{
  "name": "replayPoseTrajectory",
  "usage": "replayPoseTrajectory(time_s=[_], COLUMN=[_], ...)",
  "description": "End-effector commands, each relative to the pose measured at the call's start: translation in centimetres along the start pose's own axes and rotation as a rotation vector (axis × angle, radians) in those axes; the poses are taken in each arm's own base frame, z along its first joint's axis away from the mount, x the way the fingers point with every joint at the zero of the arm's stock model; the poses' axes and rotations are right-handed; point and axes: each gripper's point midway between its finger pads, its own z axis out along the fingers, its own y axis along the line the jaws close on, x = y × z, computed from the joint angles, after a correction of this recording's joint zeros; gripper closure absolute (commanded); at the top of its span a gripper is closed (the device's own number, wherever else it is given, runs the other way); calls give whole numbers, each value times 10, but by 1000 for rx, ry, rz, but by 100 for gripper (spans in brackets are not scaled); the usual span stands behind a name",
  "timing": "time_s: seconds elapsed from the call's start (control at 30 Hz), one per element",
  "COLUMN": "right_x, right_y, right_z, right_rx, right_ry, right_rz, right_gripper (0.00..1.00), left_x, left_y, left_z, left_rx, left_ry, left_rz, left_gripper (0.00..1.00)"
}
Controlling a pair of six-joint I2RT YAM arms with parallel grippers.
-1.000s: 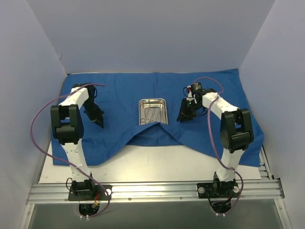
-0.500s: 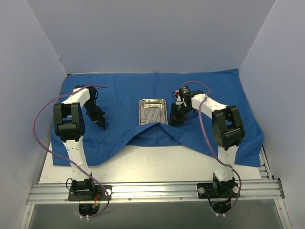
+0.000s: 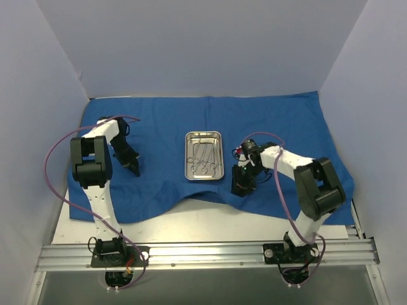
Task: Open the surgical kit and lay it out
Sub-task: Open the surgical kit at the center of the board.
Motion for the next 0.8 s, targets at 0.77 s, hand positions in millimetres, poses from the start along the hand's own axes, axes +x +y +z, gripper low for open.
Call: replayPoseTrajectory(time_s=[0.77], right_x=[-92], right_y=[-64], right_z=[-72], right_rx=[201], right_ry=[-260], right_rz=[224], right_gripper=[74], left_x=[-16], left_y=[39], left_z=[-21], left_rx=[76], left_ry=[-29], left_rz=[-59], left_gripper=[98])
